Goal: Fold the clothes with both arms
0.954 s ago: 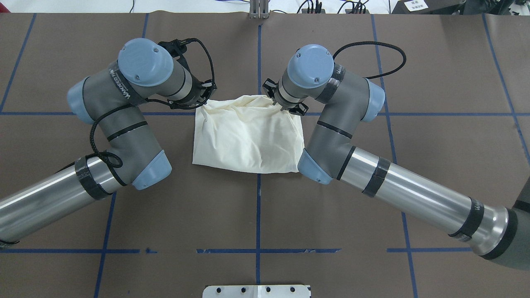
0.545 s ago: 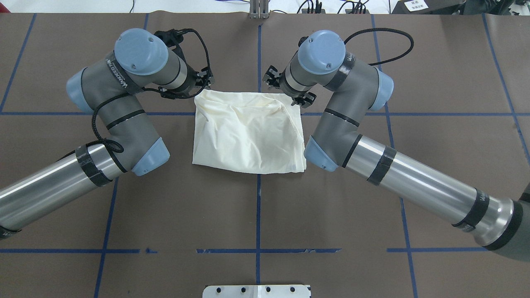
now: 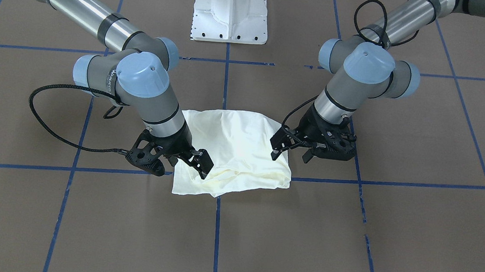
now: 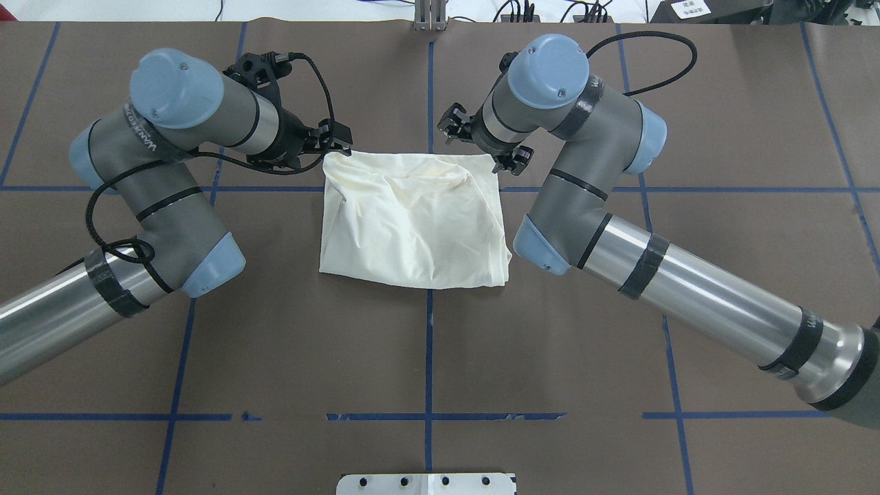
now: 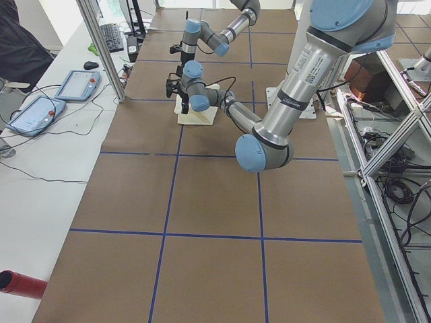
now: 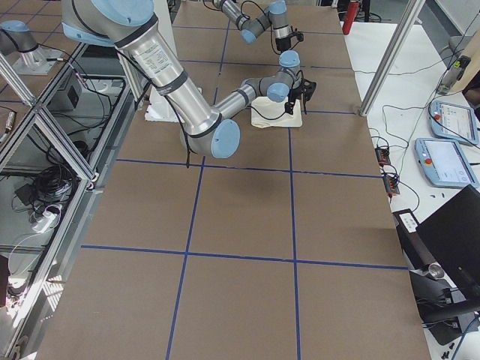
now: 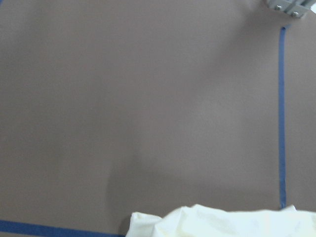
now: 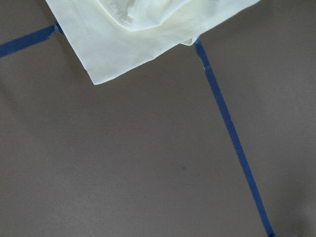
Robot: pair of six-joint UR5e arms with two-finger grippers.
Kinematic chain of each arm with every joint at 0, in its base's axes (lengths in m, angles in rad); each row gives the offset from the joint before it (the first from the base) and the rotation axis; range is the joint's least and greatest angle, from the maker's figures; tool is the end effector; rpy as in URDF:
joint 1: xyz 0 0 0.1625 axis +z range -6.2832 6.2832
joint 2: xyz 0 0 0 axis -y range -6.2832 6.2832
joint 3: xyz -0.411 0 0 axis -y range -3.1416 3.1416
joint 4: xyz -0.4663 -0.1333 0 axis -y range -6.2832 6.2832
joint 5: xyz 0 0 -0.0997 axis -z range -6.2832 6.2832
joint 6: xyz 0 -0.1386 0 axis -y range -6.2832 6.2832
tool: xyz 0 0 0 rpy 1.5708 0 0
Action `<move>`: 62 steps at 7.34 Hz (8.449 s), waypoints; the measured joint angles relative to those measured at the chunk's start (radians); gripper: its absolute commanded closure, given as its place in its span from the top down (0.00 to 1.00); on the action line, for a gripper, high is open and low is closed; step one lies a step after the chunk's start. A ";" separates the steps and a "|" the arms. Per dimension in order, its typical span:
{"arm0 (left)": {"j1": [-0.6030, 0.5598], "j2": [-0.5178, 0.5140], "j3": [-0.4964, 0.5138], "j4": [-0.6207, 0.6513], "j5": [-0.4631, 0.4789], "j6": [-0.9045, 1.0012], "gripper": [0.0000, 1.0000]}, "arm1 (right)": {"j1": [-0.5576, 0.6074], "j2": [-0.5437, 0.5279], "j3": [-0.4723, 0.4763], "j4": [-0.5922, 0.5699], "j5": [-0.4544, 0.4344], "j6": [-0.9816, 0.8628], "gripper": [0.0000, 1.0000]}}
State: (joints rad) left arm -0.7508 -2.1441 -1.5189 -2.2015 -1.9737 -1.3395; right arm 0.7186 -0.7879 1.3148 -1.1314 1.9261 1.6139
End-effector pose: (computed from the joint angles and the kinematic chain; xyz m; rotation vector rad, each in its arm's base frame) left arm 0.5196 -0.5928 0.2363 0.2206 1.1698 -0.2249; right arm -0.5887 -0.6279 0.2112 0.0082 -1.0218 0.5238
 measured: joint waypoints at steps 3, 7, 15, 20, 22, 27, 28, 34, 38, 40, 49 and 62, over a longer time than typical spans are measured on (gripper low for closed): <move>0.056 0.009 0.028 -0.116 -0.015 -0.019 1.00 | 0.014 -0.035 0.046 -0.003 0.019 -0.009 1.00; 0.079 0.002 0.118 -0.238 -0.016 -0.021 1.00 | 0.021 -0.044 0.097 -0.058 0.022 -0.017 1.00; 0.138 0.053 0.092 -0.344 -0.160 -0.020 1.00 | 0.059 -0.059 0.115 -0.076 0.050 -0.045 1.00; 0.205 0.125 -0.004 -0.342 -0.186 -0.031 1.00 | 0.080 -0.060 0.116 -0.076 0.068 -0.053 1.00; 0.256 0.134 -0.018 -0.342 -0.168 -0.033 1.00 | 0.083 -0.068 0.123 -0.077 0.068 -0.059 1.00; 0.300 0.229 -0.154 -0.337 -0.142 -0.093 1.00 | 0.089 -0.096 0.141 -0.082 0.069 -0.095 1.00; 0.293 0.267 -0.185 -0.334 -0.143 -0.091 1.00 | 0.091 -0.105 0.150 -0.083 0.070 -0.105 1.00; -0.032 0.480 -0.311 -0.254 -0.190 0.143 1.00 | 0.219 -0.337 0.366 -0.271 0.139 -0.563 1.00; -0.376 0.493 -0.321 0.124 -0.186 0.716 1.00 | 0.432 -0.603 0.497 -0.375 0.255 -1.071 1.00; -0.552 0.496 -0.315 0.333 -0.183 1.077 1.00 | 0.592 -0.740 0.490 -0.393 0.323 -1.395 1.00; -0.746 0.671 -0.202 0.374 -0.337 1.299 1.00 | 0.786 -0.882 0.401 -0.484 0.439 -1.664 1.00; -0.747 0.676 -0.226 0.470 -0.338 1.270 1.00 | 0.804 -0.927 0.469 -0.316 0.444 -1.389 1.00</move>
State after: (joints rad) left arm -1.4974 -1.4680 -1.7445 -1.7319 -2.3115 -0.0694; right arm 1.5230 -1.7151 1.7841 -1.4476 2.3704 0.2251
